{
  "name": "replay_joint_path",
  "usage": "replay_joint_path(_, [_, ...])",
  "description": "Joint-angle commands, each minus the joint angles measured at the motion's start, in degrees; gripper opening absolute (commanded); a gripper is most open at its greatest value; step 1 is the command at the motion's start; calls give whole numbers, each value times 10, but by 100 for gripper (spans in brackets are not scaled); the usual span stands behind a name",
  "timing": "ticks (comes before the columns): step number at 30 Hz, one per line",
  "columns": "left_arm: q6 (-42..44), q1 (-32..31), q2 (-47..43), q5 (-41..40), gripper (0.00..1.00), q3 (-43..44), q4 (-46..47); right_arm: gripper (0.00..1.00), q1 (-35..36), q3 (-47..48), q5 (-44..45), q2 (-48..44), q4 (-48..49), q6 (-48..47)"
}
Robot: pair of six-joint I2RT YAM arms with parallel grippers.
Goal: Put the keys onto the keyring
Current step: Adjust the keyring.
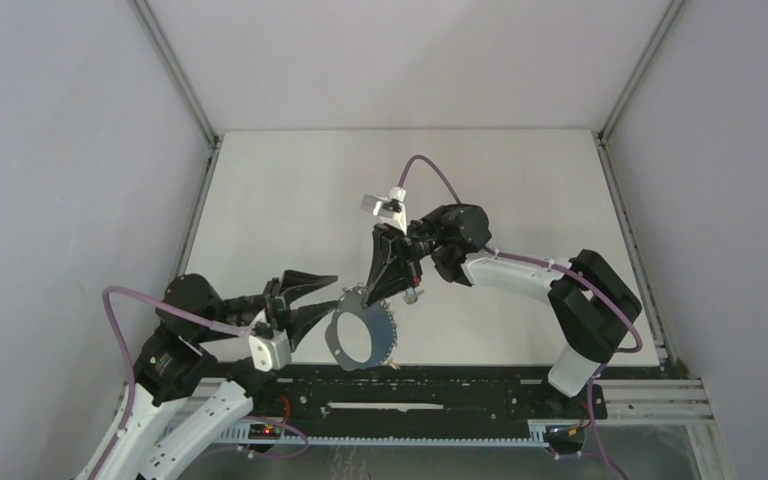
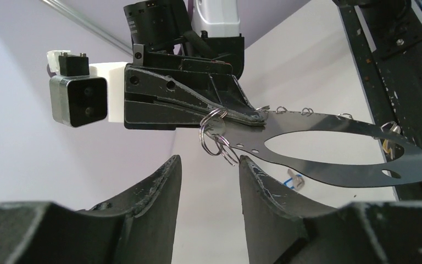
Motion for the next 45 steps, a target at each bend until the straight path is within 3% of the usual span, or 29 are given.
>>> replay_joint_path(1, [-38,-2,-3,-1,47,-5,35,0,0,23,10,-3,41,16])
replay_joint_path(7, [-60,-3,1,-2,35,6,32,0,0,24,7,-4,41,16])
replay_joint_path(20, [4,-3,14,7,17,9,-20,0,4,26,2,-3,41,17])
replay_joint_path(28, [-36,-3,11,-28,1,6,34,0,4,26,-4,0,41,19])
replay_joint_path(40, [-2,-3,-7,-6,0,-5,43,0,6,38,-17,6,45,48])
replay_joint_path(45, [-25,-4,-4,12,0,10,42,0,6,50,-23,10,47,66])
